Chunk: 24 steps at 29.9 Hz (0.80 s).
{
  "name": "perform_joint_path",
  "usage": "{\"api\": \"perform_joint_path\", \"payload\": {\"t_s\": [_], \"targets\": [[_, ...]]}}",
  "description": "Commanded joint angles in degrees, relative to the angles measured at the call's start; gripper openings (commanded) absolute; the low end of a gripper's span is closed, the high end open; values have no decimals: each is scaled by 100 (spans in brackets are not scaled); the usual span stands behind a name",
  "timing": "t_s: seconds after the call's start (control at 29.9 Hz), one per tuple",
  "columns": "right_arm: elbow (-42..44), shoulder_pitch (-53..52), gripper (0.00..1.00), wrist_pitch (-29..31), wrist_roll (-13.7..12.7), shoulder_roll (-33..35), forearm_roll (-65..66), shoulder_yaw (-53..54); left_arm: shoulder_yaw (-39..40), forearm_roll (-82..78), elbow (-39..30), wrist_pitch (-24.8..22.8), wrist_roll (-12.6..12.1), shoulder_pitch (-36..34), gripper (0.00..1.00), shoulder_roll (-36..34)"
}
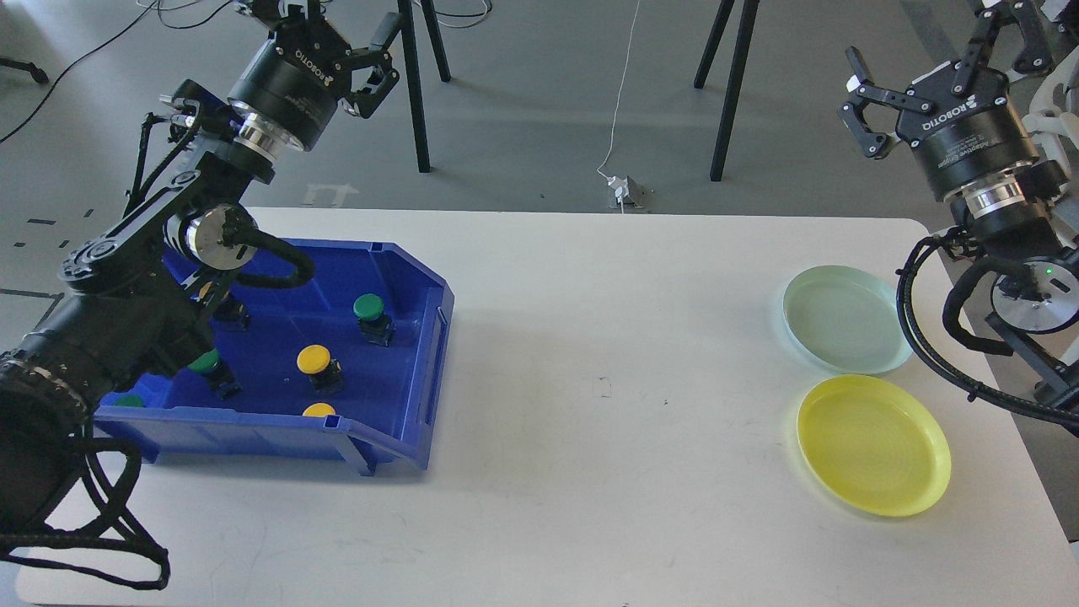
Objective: Pass button and place on color plate
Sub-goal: 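Move the left gripper over the buttons in the blue bin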
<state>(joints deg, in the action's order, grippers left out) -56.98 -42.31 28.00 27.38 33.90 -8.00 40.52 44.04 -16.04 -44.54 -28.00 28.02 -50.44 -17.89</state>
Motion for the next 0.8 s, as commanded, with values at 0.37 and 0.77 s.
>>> {"api": "perform_joint_path", "payload": {"t_s": [0.37, 0.77], "targets": [[-32, 56, 100, 0, 5, 29, 0, 44, 0, -2426, -2724, 0, -2, 984, 100, -2373], [-58, 179, 100, -13, 13, 29, 0, 53, -3197, -6673, -3553, 0, -2, -904, 100, -4433]]}}
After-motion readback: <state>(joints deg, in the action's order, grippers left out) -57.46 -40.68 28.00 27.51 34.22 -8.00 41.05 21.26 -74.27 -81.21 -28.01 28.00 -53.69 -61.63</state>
